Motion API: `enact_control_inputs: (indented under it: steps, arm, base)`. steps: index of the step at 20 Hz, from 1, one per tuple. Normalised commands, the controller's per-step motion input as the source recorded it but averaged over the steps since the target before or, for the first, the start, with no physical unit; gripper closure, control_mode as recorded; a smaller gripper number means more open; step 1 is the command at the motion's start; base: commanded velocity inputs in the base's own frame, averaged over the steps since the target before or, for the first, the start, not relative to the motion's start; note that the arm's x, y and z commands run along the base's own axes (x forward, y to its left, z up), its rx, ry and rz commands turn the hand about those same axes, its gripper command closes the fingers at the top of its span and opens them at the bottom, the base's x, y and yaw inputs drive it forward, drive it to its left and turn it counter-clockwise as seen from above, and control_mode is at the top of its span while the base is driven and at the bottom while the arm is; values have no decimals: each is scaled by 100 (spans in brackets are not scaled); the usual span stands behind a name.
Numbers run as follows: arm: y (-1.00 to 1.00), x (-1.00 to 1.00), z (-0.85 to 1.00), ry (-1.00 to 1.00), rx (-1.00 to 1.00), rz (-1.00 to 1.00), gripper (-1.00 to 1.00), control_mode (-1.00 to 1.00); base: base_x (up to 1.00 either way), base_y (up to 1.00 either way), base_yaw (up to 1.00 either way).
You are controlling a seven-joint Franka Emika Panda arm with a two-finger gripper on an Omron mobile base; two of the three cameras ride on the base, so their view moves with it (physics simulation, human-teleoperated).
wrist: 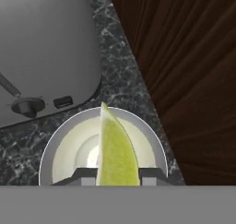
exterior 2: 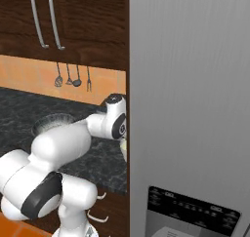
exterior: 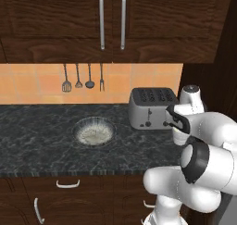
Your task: Grab a lemon wedge from the fridge and one ice cube from the ice bowl, and put them in the glass of lemonade.
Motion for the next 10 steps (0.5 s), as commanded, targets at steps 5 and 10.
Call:
enact_control_inputs:
  steps: [5, 10]
  arm:
    - [0, 25, 41, 0, 0, -5, -100, -100]
    - [17, -23, 64, -14, -1, -2, -100, -100]
  base:
    - [0, 0, 0]
    - [0, 0, 0]
